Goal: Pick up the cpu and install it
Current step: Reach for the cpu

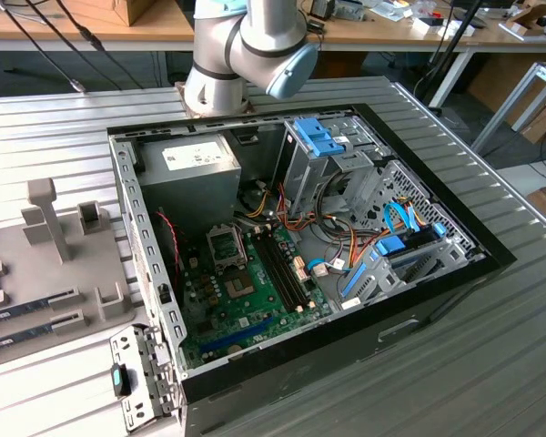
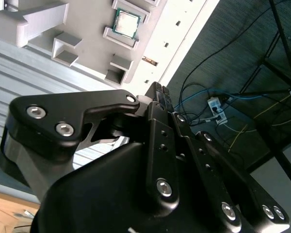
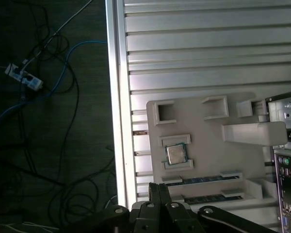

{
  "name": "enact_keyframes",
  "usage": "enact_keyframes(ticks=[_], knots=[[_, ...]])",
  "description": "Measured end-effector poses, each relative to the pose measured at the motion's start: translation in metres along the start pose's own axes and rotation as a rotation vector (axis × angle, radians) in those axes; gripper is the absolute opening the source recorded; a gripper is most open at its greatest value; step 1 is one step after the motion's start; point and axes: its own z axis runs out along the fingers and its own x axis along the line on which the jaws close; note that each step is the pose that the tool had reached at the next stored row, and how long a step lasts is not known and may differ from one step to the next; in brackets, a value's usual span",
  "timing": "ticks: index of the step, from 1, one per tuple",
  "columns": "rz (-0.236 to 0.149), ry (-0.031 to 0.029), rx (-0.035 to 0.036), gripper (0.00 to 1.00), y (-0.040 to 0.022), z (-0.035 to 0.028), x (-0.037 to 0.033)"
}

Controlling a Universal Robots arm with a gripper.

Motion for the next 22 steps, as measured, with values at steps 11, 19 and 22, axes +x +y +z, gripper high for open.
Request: enact_keyframes(ticks=[11, 19, 22], knots=[[0.000, 0.0000, 0.0000, 0.11, -0.0011, -0.0005, 0.0138], [0.000, 0.0000, 0.0001, 0.11, -0.0018, -0.0009, 0.0232], [0.000, -0.0001, 0.0000, 0.11, -0.0020, -0.0009, 0.0258]])
